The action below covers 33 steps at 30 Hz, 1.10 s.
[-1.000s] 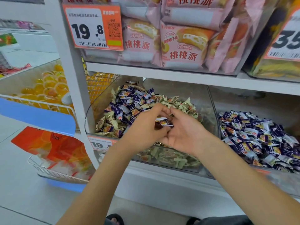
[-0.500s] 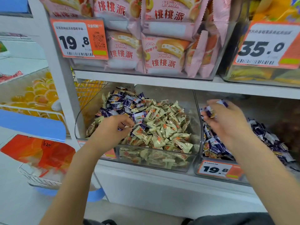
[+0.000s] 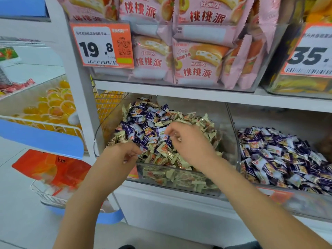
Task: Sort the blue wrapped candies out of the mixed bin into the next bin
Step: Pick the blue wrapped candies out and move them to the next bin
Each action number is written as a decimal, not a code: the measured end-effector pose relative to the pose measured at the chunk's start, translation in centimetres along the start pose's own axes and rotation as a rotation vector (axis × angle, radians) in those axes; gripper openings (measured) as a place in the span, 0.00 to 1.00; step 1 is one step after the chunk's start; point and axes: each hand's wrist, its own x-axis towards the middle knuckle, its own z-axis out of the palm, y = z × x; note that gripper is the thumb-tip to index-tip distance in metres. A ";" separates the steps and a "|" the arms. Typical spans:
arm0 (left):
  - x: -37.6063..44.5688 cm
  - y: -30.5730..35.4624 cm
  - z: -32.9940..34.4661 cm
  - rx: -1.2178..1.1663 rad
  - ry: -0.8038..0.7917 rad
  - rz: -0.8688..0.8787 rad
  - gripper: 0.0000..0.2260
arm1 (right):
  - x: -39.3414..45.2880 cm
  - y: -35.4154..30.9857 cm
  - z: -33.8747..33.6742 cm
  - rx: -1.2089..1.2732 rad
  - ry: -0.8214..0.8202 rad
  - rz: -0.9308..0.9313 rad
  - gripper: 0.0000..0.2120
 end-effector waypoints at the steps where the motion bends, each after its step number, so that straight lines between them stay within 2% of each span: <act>1: 0.0 0.0 0.0 -0.001 -0.005 -0.004 0.08 | 0.8 0.0 1.0 -0.004 -0.050 -0.005 0.11; 3: -0.1 0.1 0.0 -0.008 -0.022 -0.018 0.07 | 2.2 0.6 2.5 -0.045 -0.163 0.022 0.17; 5: -0.2 0.2 0.0 0.000 -0.042 -0.013 0.07 | 3.2 1.4 3.7 -0.106 -0.251 0.038 0.28; 7: -0.2 0.0 0.0 0.008 -0.057 0.005 0.07 | 4.0 1.5 4.7 -0.115 -0.271 0.045 0.36; 10: -0.2 -0.1 -0.1 -0.005 -0.072 0.005 0.07 | 4.8 1.1 6.1 -0.184 -0.253 0.047 0.41; 13: -0.2 0.1 -0.1 -0.005 -0.071 0.010 0.08 | 5.4 0.4 7.0 -0.273 -0.216 0.016 0.37; 16: -0.2 0.1 -0.1 -0.002 -0.079 0.004 0.09 | 5.8 0.1 7.5 -0.328 -0.253 -0.023 0.33; 20: -0.1 0.2 0.0 0.028 -0.095 -0.002 0.11 | 5.7 0.4 7.6 -0.347 -0.240 -0.093 0.21; 22: -0.1 0.2 0.1 0.034 -0.103 -0.010 0.11 | 5.5 0.8 7.3 -0.232 -0.241 -0.089 0.16; 25: -0.1 0.3 0.3 0.041 -0.113 -0.032 0.12 | 5.0 0.9 6.0 0.070 -0.283 0.028 0.13; 27: -0.2 0.3 0.5 0.060 -0.128 -0.037 0.13 | 4.8 0.9 4.9 0.229 -0.287 0.109 0.13; 30: -0.1 0.5 0.7 0.051 -0.158 -0.019 0.13 | 4.7 0.9 3.3 0.444 -0.177 0.263 0.15; 33: 0.0 0.7 0.9 0.061 -0.178 0.004 0.13 | 4.4 1.2 1.9 0.834 -0.118 0.471 0.19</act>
